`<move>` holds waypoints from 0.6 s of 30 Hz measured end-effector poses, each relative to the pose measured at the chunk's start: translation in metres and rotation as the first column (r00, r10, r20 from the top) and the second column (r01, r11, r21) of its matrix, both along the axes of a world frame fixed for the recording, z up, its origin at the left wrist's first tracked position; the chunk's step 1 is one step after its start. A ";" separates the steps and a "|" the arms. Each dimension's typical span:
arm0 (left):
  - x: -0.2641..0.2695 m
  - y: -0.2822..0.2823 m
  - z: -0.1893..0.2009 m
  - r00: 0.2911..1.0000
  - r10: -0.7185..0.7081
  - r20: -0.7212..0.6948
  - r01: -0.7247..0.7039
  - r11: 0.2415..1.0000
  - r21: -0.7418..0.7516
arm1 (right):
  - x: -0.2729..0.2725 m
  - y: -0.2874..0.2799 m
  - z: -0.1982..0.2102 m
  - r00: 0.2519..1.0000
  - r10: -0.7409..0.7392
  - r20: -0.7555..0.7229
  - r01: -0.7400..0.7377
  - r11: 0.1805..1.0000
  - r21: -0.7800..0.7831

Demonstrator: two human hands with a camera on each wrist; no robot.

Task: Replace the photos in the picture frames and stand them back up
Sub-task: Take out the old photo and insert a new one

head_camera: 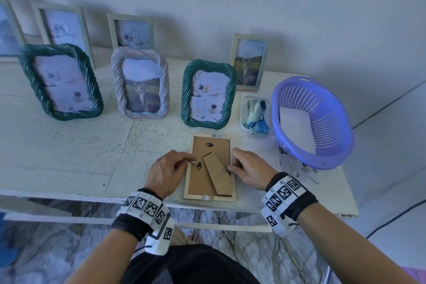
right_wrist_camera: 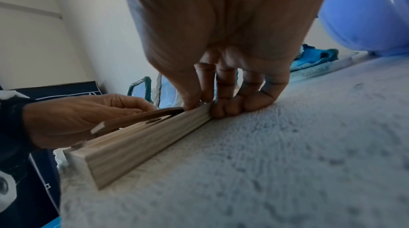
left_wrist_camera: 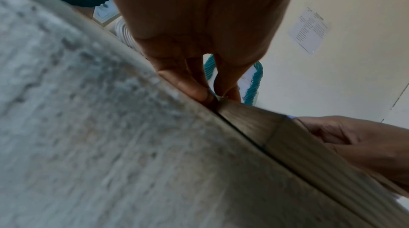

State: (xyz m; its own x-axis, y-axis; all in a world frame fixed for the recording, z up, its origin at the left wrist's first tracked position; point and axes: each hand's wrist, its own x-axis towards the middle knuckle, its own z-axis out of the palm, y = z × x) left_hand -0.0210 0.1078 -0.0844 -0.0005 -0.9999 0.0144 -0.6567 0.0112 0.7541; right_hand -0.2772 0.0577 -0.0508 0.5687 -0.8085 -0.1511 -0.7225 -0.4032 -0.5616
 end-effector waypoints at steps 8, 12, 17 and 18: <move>0.000 0.005 0.000 0.998 0.017 -0.059 -0.018 0.999 -0.028 | 0.002 -0.001 0.005 0.997 0.008 -0.074 -0.010 1.000 -0.027; 0.001 0.006 0.004 0.988 0.057 -0.146 -0.055 0.998 0.020 | 0.011 -0.010 0.014 0.988 -0.073 -0.138 0.053 0.988 -0.146; -0.002 0.006 0.005 0.987 0.077 -0.138 -0.076 0.997 0.017 | 0.034 -0.029 0.019 0.969 -0.097 -0.226 0.053 0.980 -0.192; -0.002 0.006 0.005 0.987 0.081 -0.135 -0.079 0.997 0.021 | 0.037 -0.031 0.018 0.961 -0.097 -0.258 0.050 0.982 -0.182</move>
